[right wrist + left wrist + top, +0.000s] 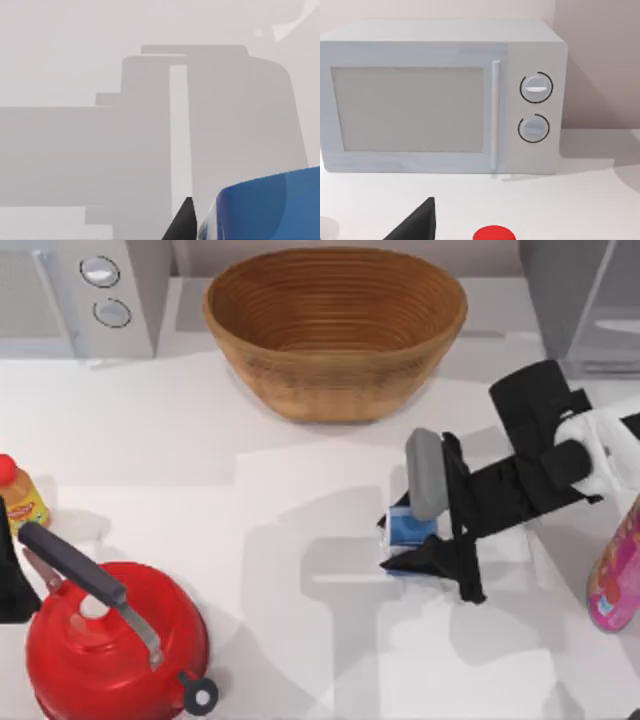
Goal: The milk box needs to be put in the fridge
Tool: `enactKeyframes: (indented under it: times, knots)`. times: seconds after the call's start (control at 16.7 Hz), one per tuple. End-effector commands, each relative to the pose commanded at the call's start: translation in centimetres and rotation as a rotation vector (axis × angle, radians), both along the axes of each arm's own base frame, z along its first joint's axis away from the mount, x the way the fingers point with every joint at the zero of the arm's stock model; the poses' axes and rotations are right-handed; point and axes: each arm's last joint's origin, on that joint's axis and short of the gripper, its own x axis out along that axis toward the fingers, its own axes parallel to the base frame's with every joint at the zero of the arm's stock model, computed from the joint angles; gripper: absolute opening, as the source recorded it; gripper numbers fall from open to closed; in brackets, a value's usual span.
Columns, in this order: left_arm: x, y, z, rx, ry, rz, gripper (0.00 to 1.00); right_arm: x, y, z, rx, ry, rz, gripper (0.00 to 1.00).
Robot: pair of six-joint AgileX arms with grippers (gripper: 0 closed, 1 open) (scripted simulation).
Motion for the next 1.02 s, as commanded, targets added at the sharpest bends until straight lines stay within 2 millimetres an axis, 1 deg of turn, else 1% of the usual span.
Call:
enactKeyframes:
  times: [0.12,0.24,0.36,0.54,0.66,0.78,0.9,1.02]
  knots:
    - [0.0,0.0,0.0,0.0,0.0,0.0,1.0,0.1,0.1,0.6,-0.002,0.008,0.002,0.0]
    - [0.0,0.0,0.0,0.0,0.0,0.0,1.0,0.3,0.3,1.9,-0.004,0.019,0.008,0.0]
    - [0.0,0.0,0.0,0.0,0.0,0.0,1.0,0.6,0.6,3.9,-0.004,0.021,0.015,0.0]
    - [0.0,0.0,0.0,0.0,0.0,0.0,1.0,0.9,0.7,8.0,-0.002,0.009,0.017,0.0]
    - [0.0,0.0,0.0,0.0,0.0,0.0,1.0,0.7,0.5,10.7,-0.001,0.004,0.011,0.0]
    - [0.0,0.0,0.0,0.0,0.0,0.0,1.0,0.4,0.2,13.0,-0.001,0.004,0.004,0.0]
    - [0.0,0.0,0.0,0.0,0.0,0.0,1.0,0.1,0.0,14.6,0.0,0.002,0.0,0.0]
    - [0.0,0.0,0.0,0.0,0.0,0.0,1.0,0.0,0.0,15.0,0.0,-0.001,0.0,0.0]
